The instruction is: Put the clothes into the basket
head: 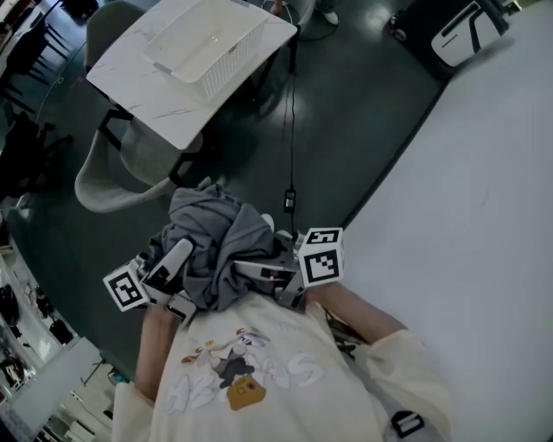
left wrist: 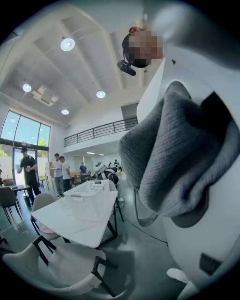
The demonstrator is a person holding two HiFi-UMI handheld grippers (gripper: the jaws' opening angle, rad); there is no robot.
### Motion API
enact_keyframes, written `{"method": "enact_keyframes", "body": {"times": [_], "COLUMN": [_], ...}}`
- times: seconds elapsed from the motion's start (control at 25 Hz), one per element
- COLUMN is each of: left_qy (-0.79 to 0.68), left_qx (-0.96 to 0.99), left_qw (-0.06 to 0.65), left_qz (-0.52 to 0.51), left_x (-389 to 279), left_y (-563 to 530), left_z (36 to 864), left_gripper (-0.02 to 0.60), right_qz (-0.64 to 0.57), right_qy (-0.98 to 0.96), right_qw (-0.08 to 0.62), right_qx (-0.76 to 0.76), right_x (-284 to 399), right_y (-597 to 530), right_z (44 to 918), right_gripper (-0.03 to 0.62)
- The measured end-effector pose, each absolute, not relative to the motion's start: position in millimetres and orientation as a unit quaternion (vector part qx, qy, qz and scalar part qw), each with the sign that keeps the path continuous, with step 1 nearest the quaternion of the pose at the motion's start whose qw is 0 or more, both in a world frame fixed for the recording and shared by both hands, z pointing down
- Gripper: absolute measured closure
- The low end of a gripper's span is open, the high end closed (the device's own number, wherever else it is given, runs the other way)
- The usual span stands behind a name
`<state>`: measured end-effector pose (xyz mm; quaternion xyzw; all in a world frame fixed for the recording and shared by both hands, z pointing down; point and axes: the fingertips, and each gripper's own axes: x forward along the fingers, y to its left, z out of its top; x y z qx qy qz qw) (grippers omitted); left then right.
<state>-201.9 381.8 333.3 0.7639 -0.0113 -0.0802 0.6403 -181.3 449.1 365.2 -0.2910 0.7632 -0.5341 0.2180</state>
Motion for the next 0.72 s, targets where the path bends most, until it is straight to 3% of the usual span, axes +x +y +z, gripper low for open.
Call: {"method": "enact_keyframes", "body": {"times": [0.72], "left_qy": [-0.053], "left_qx": [0.769], "left_qw": [0.634], "left_qz": [-0.054], "left_x": [-110.5], "left_y": [403.4], "left_z": [345.4], "left_gripper": [0.135], "right_qz": [-0.553], "right_qy": [0.753], "right_qw": [0.253], "right_qx": [-0.251], "right_x": [-90.5], "right_y": [467.7], "right_z": [381.0], "right_gripper": [0.301]}}
